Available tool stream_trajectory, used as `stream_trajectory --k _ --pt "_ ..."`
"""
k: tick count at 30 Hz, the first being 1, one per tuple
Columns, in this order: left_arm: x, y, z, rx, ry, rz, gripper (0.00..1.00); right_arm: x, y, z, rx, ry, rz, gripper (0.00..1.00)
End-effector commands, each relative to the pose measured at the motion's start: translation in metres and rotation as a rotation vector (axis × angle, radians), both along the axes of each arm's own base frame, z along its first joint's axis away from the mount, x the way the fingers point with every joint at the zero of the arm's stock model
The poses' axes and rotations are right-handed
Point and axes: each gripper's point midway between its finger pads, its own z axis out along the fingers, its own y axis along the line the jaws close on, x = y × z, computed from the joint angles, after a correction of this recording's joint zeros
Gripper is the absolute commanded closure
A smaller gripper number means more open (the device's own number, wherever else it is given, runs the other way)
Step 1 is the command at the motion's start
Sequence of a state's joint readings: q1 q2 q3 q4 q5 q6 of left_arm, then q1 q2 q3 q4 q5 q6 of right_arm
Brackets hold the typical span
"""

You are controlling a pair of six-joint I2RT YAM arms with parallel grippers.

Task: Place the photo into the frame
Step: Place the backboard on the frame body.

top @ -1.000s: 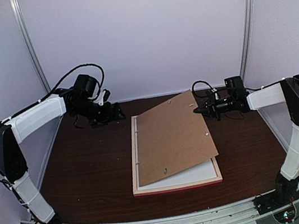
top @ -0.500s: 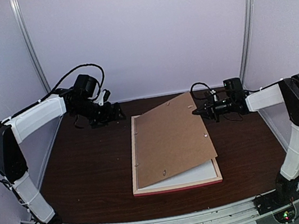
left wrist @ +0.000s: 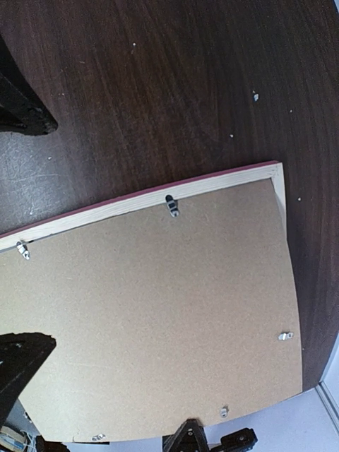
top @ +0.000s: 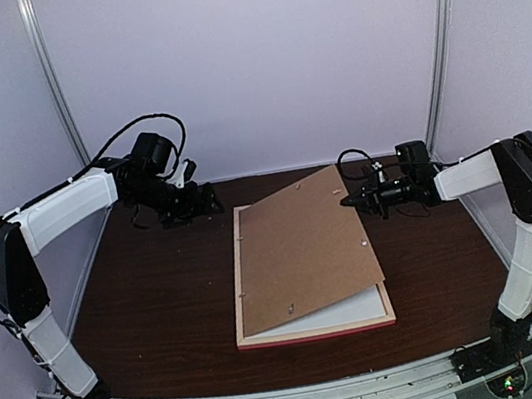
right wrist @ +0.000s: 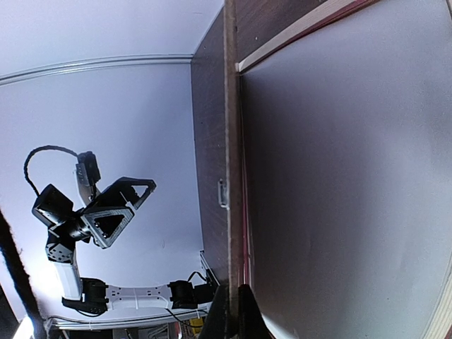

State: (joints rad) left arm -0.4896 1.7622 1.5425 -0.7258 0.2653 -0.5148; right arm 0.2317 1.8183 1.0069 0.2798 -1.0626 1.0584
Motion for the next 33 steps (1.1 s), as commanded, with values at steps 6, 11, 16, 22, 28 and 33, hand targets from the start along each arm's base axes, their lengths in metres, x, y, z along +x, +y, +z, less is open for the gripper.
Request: stream_trajectory --k 6,11,16,22,28,33 --pt "0.005 -0.001 -0.002 -0.017 -0.009 0.004 0.02 -0.003 0.008 0.011 0.042 -0.037 0.043 1.0" --pt "0.005 -0.001 -0.002 -0.019 -0.007 0.003 0.02 -0.001 0.008 0.01 0.044 -0.039 0.043 1.0" --pt "0.005 -0.001 -0.004 -0.019 -0.002 0.003 0.02 0.0 0.008 0.005 0.043 -0.031 0.043 1.0" --pt "0.005 -0.002 -0.005 -0.02 0.002 0.0 0.02 0.001 0.01 0.003 0.046 -0.039 0.049 1.0" --pt "0.005 -0.003 -0.007 -0.024 0.009 -0.005 0.02 0.002 0.01 -0.004 0.045 -0.043 0.056 1.0" --pt "0.004 -0.004 -0.008 -0.026 0.013 -0.008 0.02 0.003 0.01 -0.008 0.04 -0.048 0.056 1.0"
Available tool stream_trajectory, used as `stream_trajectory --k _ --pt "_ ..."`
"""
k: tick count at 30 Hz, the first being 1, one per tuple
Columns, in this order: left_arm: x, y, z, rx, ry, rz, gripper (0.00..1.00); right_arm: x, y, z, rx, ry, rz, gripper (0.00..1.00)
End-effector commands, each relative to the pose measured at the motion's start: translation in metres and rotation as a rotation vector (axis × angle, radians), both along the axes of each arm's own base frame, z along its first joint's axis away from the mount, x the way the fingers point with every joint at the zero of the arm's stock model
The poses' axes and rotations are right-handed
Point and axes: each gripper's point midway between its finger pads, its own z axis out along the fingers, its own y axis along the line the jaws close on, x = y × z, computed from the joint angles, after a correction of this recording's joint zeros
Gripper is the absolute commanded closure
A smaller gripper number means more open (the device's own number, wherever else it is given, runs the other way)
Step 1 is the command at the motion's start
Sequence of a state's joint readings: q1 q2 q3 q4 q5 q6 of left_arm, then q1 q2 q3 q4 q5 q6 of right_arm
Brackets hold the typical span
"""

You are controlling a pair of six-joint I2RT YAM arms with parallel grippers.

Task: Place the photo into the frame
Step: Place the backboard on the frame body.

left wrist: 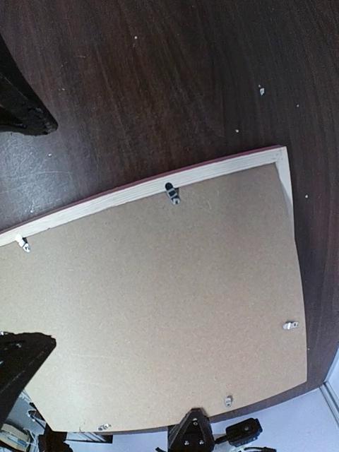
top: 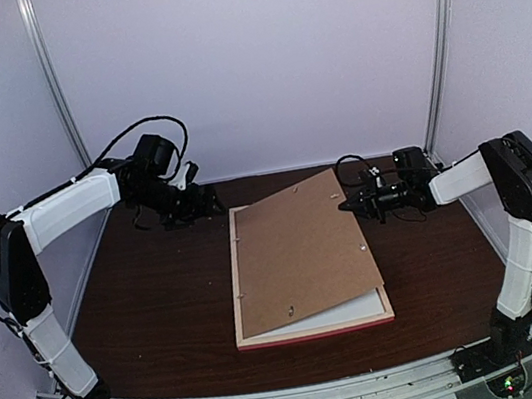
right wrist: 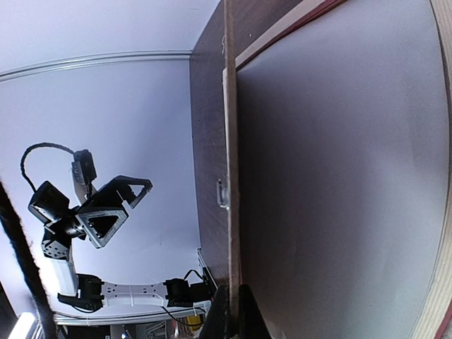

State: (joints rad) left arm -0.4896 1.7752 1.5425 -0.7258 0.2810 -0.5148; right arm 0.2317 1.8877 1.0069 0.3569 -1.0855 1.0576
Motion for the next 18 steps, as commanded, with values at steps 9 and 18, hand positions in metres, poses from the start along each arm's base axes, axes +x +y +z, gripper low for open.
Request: stream_trajectory --k 9,18 --pt "0.005 -0.002 -0.005 -0.023 0.004 -0.002 0.02 -0.002 0.006 0.0 -0.003 -0.042 0.045 0.97" --pt "0.002 -0.004 -0.014 -0.029 0.024 -0.012 0.02 -0.004 0.003 -0.011 -0.061 -0.038 0.06 0.84"
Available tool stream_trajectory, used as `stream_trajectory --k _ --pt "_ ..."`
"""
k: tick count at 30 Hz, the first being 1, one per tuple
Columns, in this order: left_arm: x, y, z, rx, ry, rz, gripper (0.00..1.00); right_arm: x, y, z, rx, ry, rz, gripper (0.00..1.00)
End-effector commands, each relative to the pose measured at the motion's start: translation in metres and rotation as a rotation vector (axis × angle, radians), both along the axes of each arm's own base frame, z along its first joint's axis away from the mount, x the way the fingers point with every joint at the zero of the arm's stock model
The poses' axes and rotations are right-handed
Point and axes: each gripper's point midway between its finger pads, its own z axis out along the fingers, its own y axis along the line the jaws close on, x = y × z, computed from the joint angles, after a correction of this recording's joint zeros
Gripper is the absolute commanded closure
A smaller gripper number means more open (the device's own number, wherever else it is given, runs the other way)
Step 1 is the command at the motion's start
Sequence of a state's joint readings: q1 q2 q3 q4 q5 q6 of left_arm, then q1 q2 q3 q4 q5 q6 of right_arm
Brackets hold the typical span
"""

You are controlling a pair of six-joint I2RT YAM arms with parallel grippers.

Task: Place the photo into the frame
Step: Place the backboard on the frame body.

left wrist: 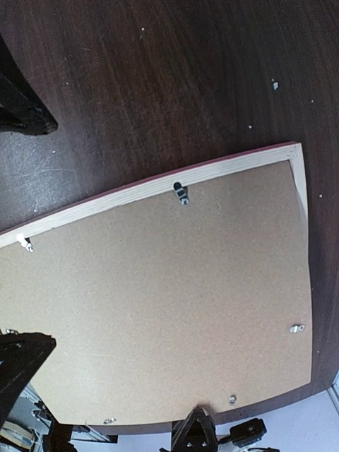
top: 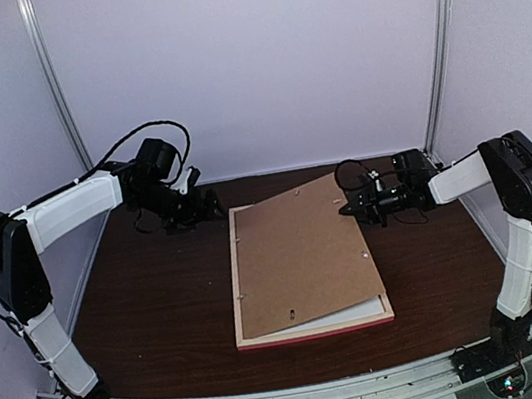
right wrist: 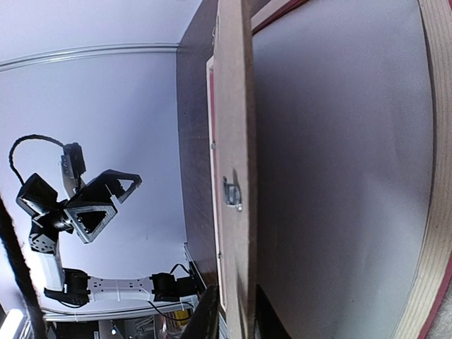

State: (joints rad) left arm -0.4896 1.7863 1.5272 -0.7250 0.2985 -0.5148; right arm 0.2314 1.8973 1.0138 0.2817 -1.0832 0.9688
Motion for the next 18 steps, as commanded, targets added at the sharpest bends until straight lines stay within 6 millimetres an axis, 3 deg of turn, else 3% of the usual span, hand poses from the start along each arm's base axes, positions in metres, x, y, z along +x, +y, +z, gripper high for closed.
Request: stream_trajectory --k 1,11,18 --pt "0.005 -0.003 -0.006 -0.031 -0.002 -0.005 0.02 0.001 0.005 0.001 -0.021 -0.029 0.037 0.83" --pt "0.013 -0.018 -0.032 -0.055 -0.006 -0.076 0.02 0.002 0.003 -0.008 -0.07 -0.025 0.051 0.69" --pt "0.032 -0.029 -0.046 -0.05 -0.063 -0.124 0.02 0.003 0.003 -0.013 -0.096 -0.021 0.061 0.65"
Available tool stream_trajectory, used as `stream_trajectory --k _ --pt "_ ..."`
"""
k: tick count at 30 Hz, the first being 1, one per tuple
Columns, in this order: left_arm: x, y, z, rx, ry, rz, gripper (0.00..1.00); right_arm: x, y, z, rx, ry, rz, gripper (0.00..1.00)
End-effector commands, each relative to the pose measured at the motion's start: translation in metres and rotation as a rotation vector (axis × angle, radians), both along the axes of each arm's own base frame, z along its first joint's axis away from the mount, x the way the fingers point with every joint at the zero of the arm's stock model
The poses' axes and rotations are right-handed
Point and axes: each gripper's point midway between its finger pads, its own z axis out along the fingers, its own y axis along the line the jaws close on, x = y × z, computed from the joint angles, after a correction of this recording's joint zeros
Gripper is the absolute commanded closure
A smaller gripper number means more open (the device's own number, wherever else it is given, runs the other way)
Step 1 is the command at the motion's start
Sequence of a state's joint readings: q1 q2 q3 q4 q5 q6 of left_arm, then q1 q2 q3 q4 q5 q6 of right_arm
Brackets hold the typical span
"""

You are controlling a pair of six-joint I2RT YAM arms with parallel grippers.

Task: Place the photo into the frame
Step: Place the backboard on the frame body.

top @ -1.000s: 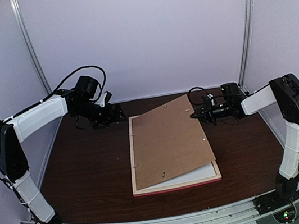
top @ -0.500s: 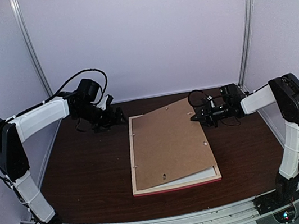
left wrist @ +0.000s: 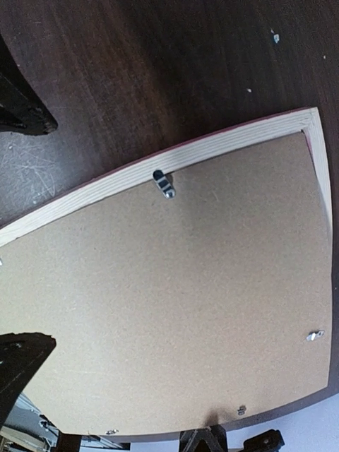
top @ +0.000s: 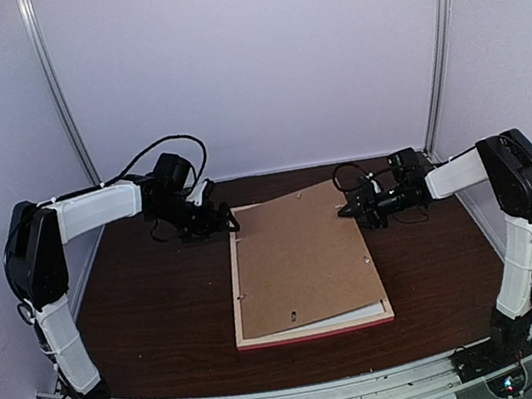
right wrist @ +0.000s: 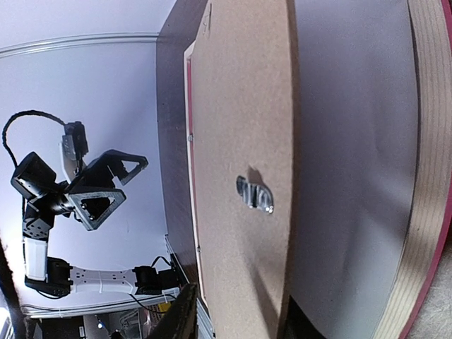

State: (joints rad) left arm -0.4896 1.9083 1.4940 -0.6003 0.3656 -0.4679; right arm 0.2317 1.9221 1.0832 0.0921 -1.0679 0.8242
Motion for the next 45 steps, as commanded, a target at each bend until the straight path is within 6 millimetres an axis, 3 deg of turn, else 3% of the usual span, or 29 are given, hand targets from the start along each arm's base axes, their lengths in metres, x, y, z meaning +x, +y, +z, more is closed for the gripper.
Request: stream_trajectory --k 1,17,27,36,45 --pt "0.023 -0.012 0.0 -0.032 -0.097 -0.056 0.02 0.004 0.005 0.0 -0.019 -0.028 0.023 0.65" --pt "0.058 -0.054 -0.028 -0.057 -0.148 -0.187 0.02 0.008 0.004 -0.008 -0.055 -0.012 0.041 0.63" --pt "0.062 -0.071 -0.05 -0.017 -0.105 -0.228 0.02 0.014 0.006 -0.009 -0.056 -0.008 0.049 0.63" --pt "0.054 -0.069 -0.067 0.07 -0.064 -0.213 0.03 0.016 0.008 -0.013 -0.05 0.003 0.05 0.64" --pt "0.044 -0.06 -0.07 0.144 -0.036 -0.179 0.03 0.015 0.007 -0.014 -0.049 0.003 0.051 0.63"
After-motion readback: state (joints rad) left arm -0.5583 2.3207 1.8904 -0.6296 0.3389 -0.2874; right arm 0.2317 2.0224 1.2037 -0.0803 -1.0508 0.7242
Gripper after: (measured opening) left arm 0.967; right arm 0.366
